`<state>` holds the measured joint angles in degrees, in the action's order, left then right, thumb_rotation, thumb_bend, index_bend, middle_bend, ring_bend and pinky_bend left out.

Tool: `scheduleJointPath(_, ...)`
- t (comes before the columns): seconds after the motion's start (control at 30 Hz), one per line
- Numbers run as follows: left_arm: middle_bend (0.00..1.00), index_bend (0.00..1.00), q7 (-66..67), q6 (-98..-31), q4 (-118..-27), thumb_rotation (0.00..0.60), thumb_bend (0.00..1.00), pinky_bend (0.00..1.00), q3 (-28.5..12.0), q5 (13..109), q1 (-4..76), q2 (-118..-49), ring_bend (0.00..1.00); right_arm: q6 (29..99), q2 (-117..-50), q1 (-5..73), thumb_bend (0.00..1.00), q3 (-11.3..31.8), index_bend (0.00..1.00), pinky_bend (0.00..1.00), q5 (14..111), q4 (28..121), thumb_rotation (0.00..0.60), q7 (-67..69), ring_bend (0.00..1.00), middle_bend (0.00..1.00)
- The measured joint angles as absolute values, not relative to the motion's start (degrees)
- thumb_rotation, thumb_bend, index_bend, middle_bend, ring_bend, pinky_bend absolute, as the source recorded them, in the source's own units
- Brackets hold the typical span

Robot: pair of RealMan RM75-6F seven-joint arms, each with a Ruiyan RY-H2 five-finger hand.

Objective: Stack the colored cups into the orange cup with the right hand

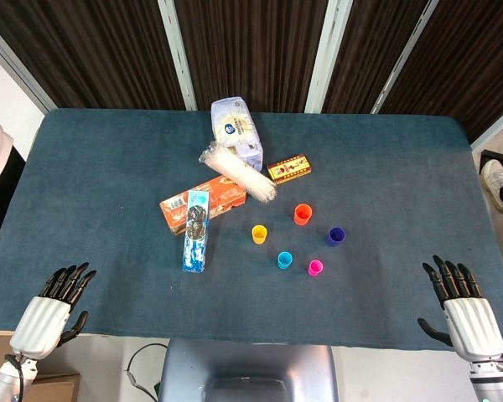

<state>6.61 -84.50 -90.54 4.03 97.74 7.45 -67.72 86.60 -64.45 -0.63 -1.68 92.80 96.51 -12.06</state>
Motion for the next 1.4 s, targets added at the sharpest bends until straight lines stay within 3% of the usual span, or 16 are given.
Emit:
scheduleJointPath(0.37, 0.00, 0.00, 5.87, -84.12, -90.56, 0.600, 0.46, 0.10, 3.88, 97.25, 7.64, -67.51, 0.00, 81.37, -66.20, 4.36, 0.31, 1.95, 0.00, 0.00, 90.80, 95.82, 0.600, -13.09, 0.00, 0.00)
scheduleJointPath(0.57, 0.00, 0.00, 6.07, -84.04, -90.55, 0.600, 0.46, 0.10, 3.69, 96.65, 7.56, -67.53, 0.00, 67.75, -66.83, 13.31, 0.31, 7.04, 0.04, 0.00, 82.14, 96.05, 0.600, -17.19, 0.00, 0.00)
scheduleJointPath(0.83, 0.00, 0.00, 5.41, -84.17, -90.45, 0.600, 0.46, 0.10, 3.19, 95.57, 7.43, -67.17, 0.00, 52.59, -72.43, 28.31, 0.31, 12.69, 0.24, 0.00, 66.13, 89.72, 0.600, -28.46, 0.00, 0.00)
scheduleJointPath(1.1, 0.00, 0.00, 5.27, -84.09, -90.36, 0.600, 0.46, 0.10, 3.01, 94.99, 7.32, -67.06, 0.00, 48.48, -78.05, 32.90, 0.34, 11.76, 0.38, 0.00, 64.45, 81.69, 0.600, -28.63, 0.00, 0.00)
scheduleJointPath(1.4, 0.00, 0.00, 5.25, -83.78, -90.37, 0.600, 0.46, 0.10, 2.84, 94.59, 7.42, -67.12, 0.00, 48.12, -82.34, 35.66, 0.38, 10.43, 0.41, 0.00, 65.14, 76.51, 0.600, -26.35, 0.00, 0.00)
